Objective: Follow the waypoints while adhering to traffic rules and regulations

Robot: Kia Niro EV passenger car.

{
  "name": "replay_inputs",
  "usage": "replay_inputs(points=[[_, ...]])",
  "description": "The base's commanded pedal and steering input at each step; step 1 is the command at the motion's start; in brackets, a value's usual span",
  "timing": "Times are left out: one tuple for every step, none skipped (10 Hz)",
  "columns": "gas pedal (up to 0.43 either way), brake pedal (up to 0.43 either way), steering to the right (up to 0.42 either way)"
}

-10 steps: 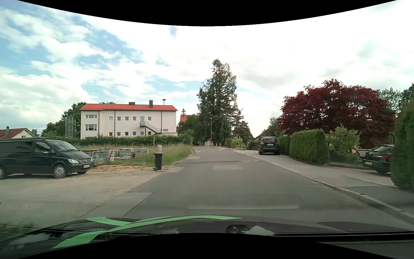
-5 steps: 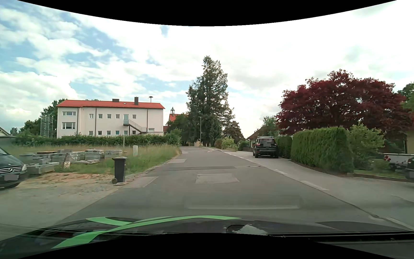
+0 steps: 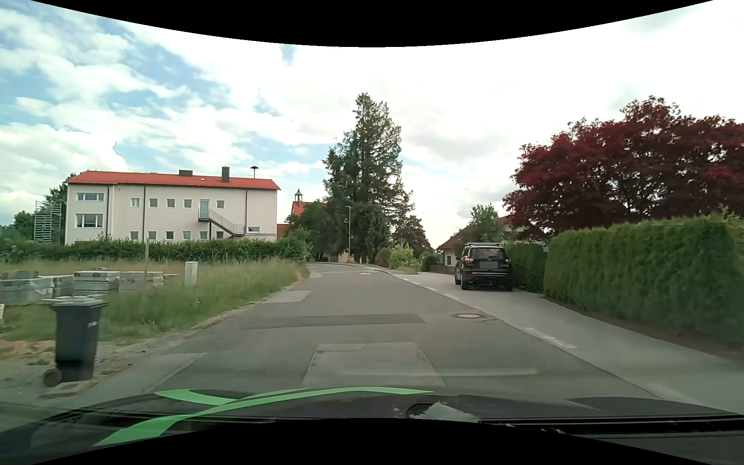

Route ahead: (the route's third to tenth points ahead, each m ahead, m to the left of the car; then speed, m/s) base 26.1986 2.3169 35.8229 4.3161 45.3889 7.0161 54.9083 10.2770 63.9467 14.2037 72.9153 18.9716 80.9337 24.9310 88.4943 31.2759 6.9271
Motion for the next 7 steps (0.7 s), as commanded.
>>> replay_inputs(points=[[0.157,0.000,-0.009],[0.157,0.000,-0.017],[0.157,0.000,-0.019],[0.157,0.000,-0.019],[0.157,0.000,-0.019],[0.157,0.000,-0.019],[0.157,0.000,-0.020]])
